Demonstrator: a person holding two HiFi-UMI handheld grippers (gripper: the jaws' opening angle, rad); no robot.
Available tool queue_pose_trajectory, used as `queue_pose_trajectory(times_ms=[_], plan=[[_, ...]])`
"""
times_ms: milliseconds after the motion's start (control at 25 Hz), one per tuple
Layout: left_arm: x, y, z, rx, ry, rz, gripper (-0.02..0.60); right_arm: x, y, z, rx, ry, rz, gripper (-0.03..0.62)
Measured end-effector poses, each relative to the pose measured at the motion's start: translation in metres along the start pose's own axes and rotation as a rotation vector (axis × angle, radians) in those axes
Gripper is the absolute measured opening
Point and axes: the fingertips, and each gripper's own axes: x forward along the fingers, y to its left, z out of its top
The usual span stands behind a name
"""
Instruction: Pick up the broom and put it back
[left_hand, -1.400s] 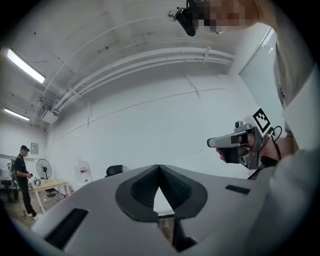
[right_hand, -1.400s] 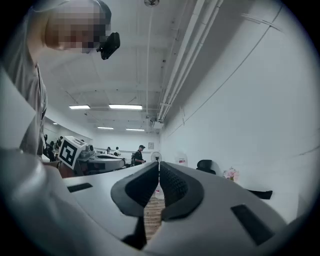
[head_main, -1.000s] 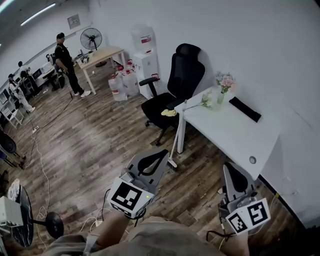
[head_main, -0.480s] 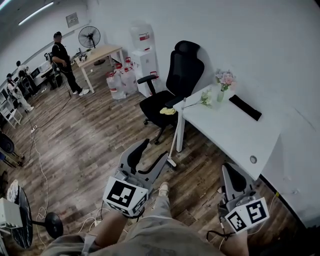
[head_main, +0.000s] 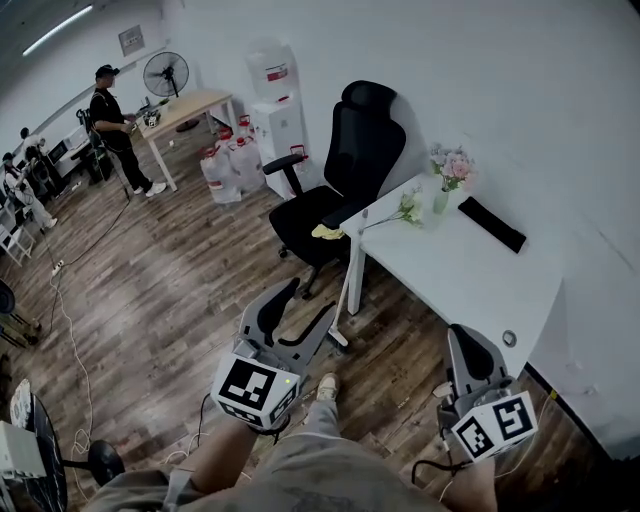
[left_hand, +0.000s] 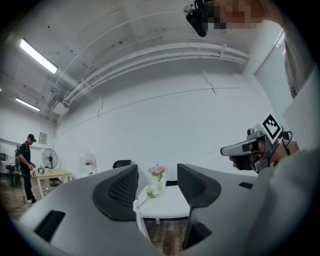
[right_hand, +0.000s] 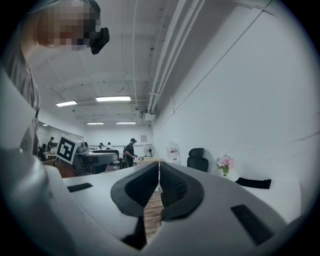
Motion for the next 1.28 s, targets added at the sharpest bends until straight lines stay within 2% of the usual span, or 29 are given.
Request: queue_pose_trajectory(times_ms=[240, 440, 800, 1000, 1280], plan=[[0.072, 0.048, -0.025, -0.007, 0.059, -0.025, 0.255, 0.073, -0.039, -0.008, 0.025, 0.048, -0.033, 0.035], [0.134, 0.087, -0.047, -0.01, 0.114, -0.074, 0.255, 0.137, -0.064, -0.016, 0.044, 0.088, -0.054, 0.035], [0.232, 0.146, -0.079, 0.013, 0.164, -0.179, 0.255, 0.242, -0.108, -0.022, 0.038, 0.124, -0.113, 0.035], [0.258, 0.162, -0.089, 0.028, 0.185, -0.223, 0.255, 0.271, -0.119, -0.025, 0.048, 0.131, -0.132, 0.035], [0.274, 0.162, -0.1, 0.004, 0.214, -0.211, 0.255, 0.277, -0.14, -0.029, 0.058, 0.157, -0.135, 0.035]])
